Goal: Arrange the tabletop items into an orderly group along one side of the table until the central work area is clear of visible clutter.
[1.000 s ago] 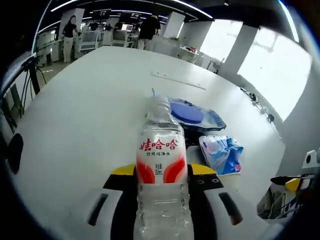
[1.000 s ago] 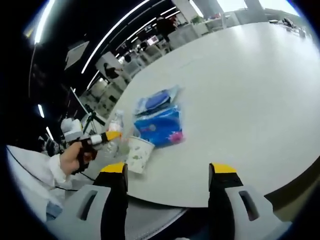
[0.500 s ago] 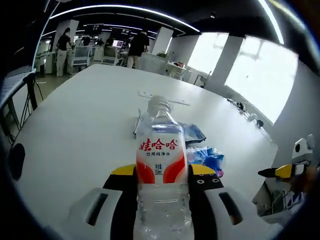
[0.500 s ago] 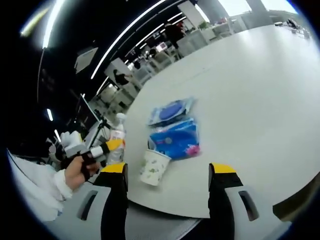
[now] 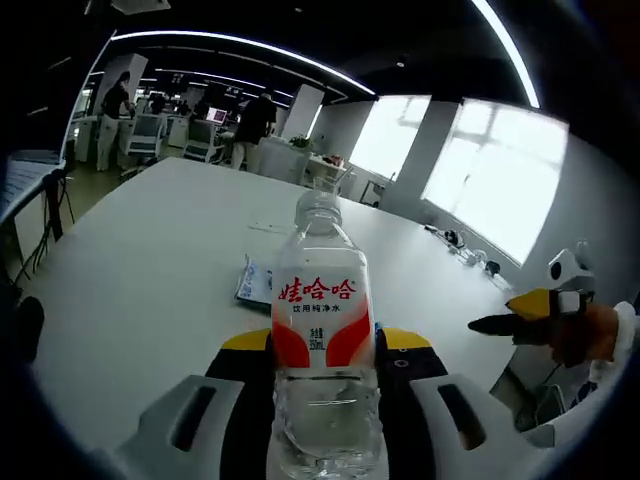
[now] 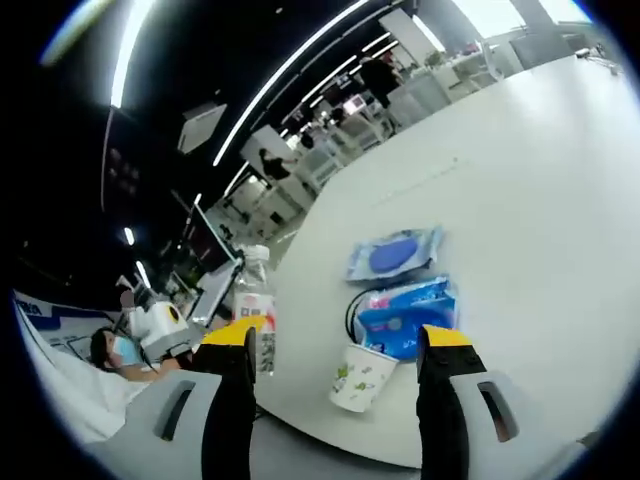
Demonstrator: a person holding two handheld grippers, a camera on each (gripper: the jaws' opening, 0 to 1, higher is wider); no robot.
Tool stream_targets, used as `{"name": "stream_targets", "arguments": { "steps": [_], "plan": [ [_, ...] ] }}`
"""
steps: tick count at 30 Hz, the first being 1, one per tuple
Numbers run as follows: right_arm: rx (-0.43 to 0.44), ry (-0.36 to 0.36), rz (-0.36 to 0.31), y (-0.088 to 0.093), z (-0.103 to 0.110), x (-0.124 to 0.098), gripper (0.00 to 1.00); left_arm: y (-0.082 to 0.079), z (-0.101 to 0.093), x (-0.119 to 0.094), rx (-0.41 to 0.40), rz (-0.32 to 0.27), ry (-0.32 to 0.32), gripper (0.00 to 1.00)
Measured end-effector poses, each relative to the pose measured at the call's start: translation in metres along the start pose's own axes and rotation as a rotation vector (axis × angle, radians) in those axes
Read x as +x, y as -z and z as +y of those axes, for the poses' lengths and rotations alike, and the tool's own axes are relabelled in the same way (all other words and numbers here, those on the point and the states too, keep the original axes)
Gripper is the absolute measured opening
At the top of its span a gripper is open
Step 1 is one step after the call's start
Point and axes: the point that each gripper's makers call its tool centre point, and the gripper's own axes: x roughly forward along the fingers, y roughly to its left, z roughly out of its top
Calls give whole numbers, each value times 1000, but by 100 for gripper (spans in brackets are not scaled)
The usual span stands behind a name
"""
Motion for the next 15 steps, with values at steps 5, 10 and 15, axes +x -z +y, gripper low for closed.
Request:
{"name": "stream_targets", "arguments": {
  "steps": [5, 10, 15],
  "plan": [
    [32, -82, -29, -18, 30, 14, 65, -7, -14, -8, 60, -17, 30, 39],
    [23, -164, -31, -28, 63, 31, 66, -11, -32, -14, 128, -28, 67, 39],
    [10, -217, -17, -31, 86, 49, 66, -10, -42, -17, 152, -30, 88, 39]
  ]
}}
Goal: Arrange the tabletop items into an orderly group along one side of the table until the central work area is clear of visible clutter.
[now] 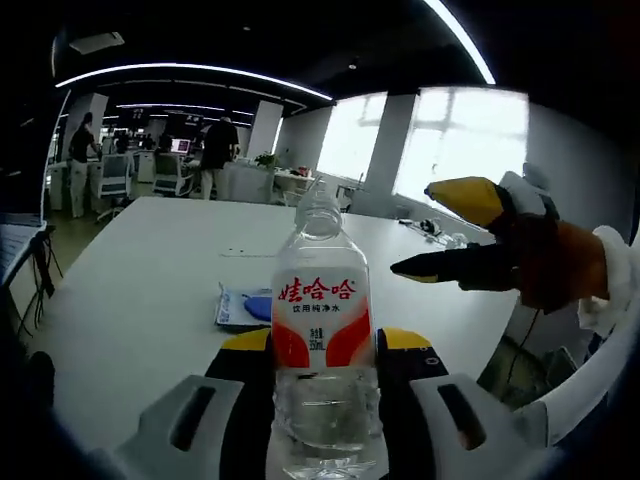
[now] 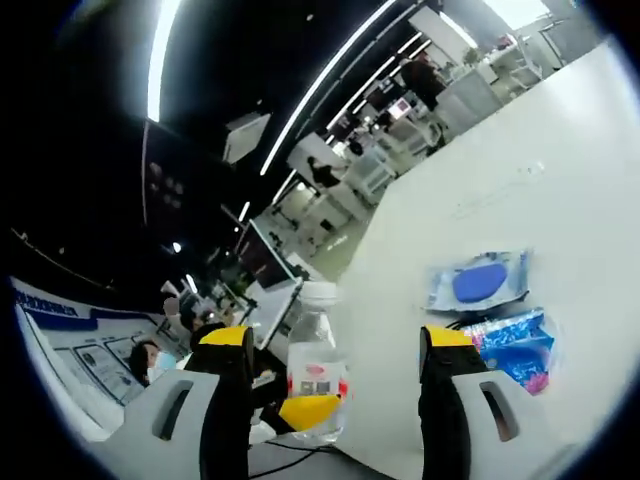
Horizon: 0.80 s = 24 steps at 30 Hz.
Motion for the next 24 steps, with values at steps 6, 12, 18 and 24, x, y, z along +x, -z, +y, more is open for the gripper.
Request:
{"name": "stream_targets", "arguments": {
  "steps": [6, 12, 18, 24],
  "plan": [
    [-9, -31, 19, 3, 14, 18, 66, -4, -7, -6, 23, -16, 11, 39],
    [-16, -45, 34, 4, 22, 30, 64, -8, -9, -12, 61, -32, 16, 39],
    [-15, -57, 32, 1, 28, 41, 62, -7, -7, -17, 62, -38, 9, 39],
    [-65, -103, 65, 11, 41, 54, 45, -8, -7, -22, 78, -41, 16, 39]
  ]
}}
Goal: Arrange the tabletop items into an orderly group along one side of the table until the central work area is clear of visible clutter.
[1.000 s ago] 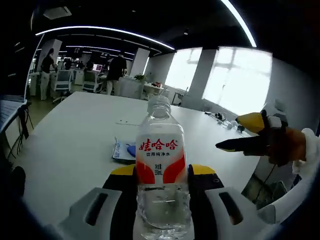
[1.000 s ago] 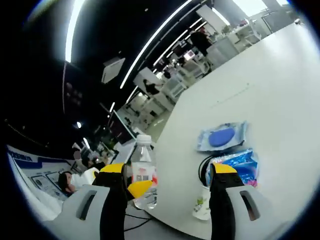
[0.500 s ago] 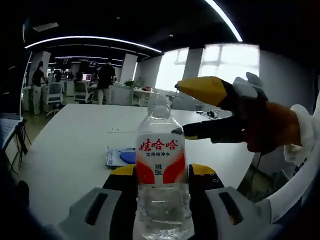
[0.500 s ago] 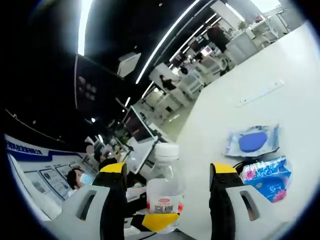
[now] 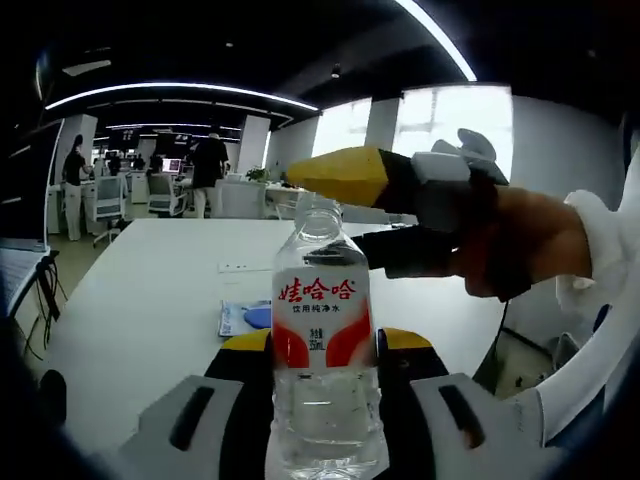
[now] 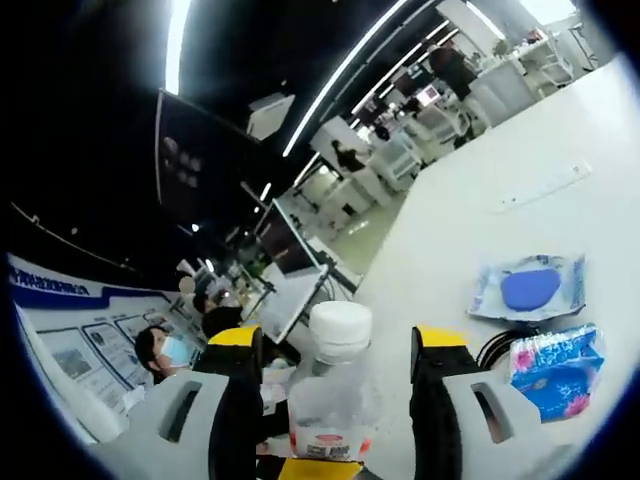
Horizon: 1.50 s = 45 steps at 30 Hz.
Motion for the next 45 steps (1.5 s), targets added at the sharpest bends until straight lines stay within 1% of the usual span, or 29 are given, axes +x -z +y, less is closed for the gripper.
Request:
{"name": "stream_targets", "arguments": {
  "steps": [2, 5, 6, 9, 12, 15, 17, 20, 22, 23, 24, 25, 26, 27, 28, 29, 30, 32, 34, 36, 38, 42, 44, 45],
  "plan": [
    [2, -25, -13, -1, 5, 3, 31, 1, -1, -2, 10, 5, 5, 40],
    [8, -27, -14, 0, 4, 6, 23, 2, 2, -6, 8, 5, 1, 40],
    [36, -36, -14, 1, 5, 7, 22, 3, 2, -7, 8, 7, 0, 40],
    [27, -40, -6, 2, 8, 7, 21, 4, 3, -7, 16, 15, -3, 40],
    [-13, -58, 5, 3, 13, 8, 21, 5, 4, -7, 20, 30, -10, 41],
    [-83, -87, 51, 9, 21, 11, 20, 12, 7, -8, 27, 64, -27, 42],
    [-102, -98, 64, 11, 24, 12, 20, 15, 9, -9, 24, 67, -30, 42],
    [-106, -121, 69, 11, 29, 14, 20, 14, 12, -13, 53, 60, -47, 43],
    [-120, -139, 80, 13, 31, 15, 20, 14, 14, -15, 31, 57, -43, 43],
    [-133, -147, 90, 15, 33, 16, 20, 13, 13, -16, 19, 49, -36, 46],
    [-144, -154, 96, 16, 34, 16, 20, 11, 15, -18, 18, 40, -43, 54],
    [-163, -164, 101, 17, 37, 16, 20, 9, 17, -19, 34, 26, -62, 63],
    [-173, -171, 105, 17, 38, 17, 20, 8, 19, -19, 48, 19, -71, 74],
    [-183, -179, 109, 17, 39, 17, 20, 7, 21, -20, 56, 6, -82, 88],
    [-192, -192, 112, 16, 41, 18, 20, 7, 22, -22, 62, -6, -88, 96],
    [-196, -200, 114, 16, 41, 18, 20, 7, 24, -23, 61, -12, -91, 99],
    [-205, -213, 118, 15, 42, 20, 20, 10, 25, -27, 60, -4, -86, 98],
    [-218, -223, 123, 13, 42, 22, 20, 14, 28, -31, 64, -4, -87, 100],
    [-244, -234, 137, 12, 43, 24, 20, 19, 34, -36, 105, 14, -110, 100],
    [-267, -242, 150, 12, 42, 27, 20, 20, 34, -39, 139, 2, -111, 100],
    [-271, -248, 158, 11, 41, 30, 21, 23, 33, -41, 164, -4, -110, 100],
    [-280, -268, 167, 8, 39, 35, 21, 32, 34, -43, 179, 4, -121, 100],
    [-282, -275, 173, 6, 38, 38, 21, 39, 36, -44, 174, -8, -126, 100],
    [-289, -282, 177, 5, 37, 41, 21, 44, 40, -44, 162, -23, -137, 100]
  ]
}}
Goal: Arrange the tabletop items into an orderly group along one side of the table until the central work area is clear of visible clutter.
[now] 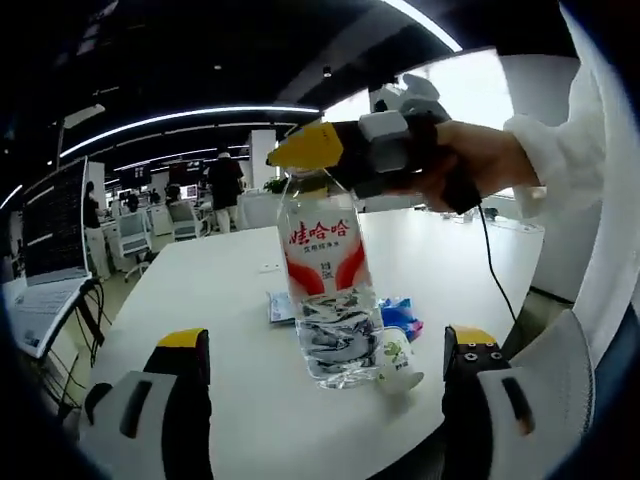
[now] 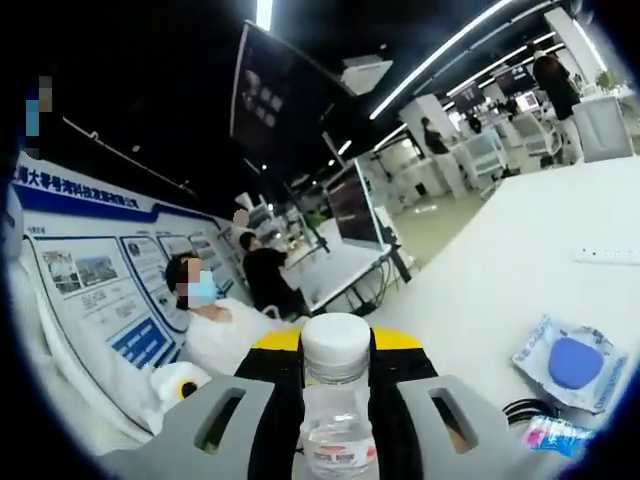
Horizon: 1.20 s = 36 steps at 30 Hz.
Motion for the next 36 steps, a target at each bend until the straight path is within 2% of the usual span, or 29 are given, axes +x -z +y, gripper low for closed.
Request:
{"name": "stream_targets", "arguments": {
  "steps": [2, 3, 4, 6, 8, 13, 15, 22, 23, 25, 30, 33, 36],
  "plan": [
    [-16, -9, 10, -1, -2, 3, 21, 9, 4, 1, -44, -8, -12, 100],
    [-24, -13, 15, -2, -3, 4, 21, 15, 5, 0, -70, 10, -24, 100],
    [-40, -20, 23, -3, -4, 6, 21, 24, 9, 1, -65, 37, -43, 100],
    [-73, -33, 39, -4, -6, 9, 21, 31, 12, 4, -5, 87, -68, 100],
    [-94, -39, 52, -5, -9, 13, 21, 23, 10, 6, 32, 37, -68, 100],
    [-133, -57, 75, -5, -16, 23, 21, 22, 19, 3, 35, 27, -117, 100],
    [-148, -64, 83, -5, -20, 28, 21, 28, 19, 4, 30, 54, -116, 100],
    [-200, -91, 94, -9, -32, 44, 21, 34, 21, 4, 42, 77, -121, 100],
    [-207, -94, 96, -9, -36, 48, 21, 41, 21, 4, 42, 110, -115, 99],
    [-214, -94, 97, -10, -42, 52, 21, 47, 20, 5, 37, 135, -108, 97],
    [-292, -108, 102, -10, -61, 65, 21, 50, 21, 4, 62, 145, -110, 93],
    [-338, -124, 117, -10, -70, 73, 21, 61, 24, 5, 59, 194, -110, 90],
    [-362, -124, 125, -13, -85, 82, 21, 64, 25, 4, 71, 200, -112, 90]
  ]
}}
